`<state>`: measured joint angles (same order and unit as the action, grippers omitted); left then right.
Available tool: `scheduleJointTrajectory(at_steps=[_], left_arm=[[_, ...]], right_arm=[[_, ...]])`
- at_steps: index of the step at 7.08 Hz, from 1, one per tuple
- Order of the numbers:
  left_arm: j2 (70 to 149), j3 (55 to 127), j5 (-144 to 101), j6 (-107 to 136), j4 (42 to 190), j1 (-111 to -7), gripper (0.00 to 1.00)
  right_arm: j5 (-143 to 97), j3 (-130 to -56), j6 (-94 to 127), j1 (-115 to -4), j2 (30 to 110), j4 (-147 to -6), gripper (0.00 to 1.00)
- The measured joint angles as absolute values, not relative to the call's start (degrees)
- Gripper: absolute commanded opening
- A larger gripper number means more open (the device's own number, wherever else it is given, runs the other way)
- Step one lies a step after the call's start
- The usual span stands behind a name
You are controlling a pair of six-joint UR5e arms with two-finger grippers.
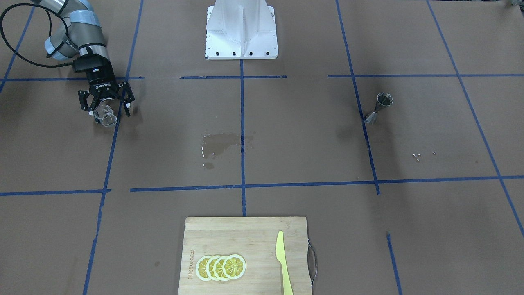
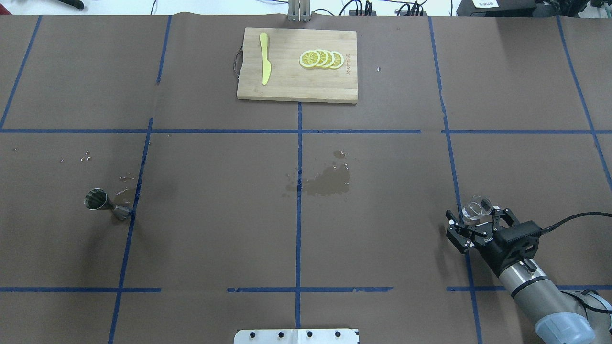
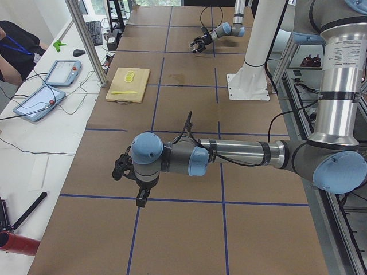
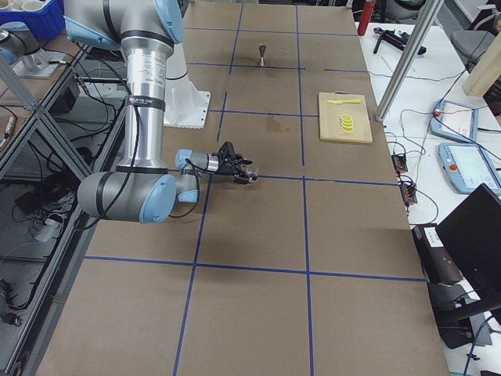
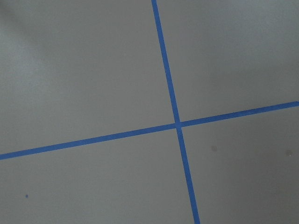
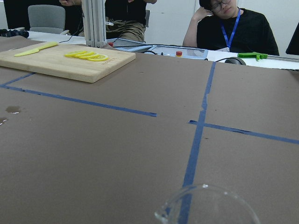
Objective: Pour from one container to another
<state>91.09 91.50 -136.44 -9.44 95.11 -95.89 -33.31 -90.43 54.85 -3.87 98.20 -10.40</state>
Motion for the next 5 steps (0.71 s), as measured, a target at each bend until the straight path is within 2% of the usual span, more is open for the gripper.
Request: scheduleJointTrajectory(at_steps=[5], left_arm=[[91.1,91.5,-136.4,-9.4,95.7,-95.9,1.00]], right_arm=[[-33.3,-90.8,54.8,-3.8,97.8,-9.9,1.00]])
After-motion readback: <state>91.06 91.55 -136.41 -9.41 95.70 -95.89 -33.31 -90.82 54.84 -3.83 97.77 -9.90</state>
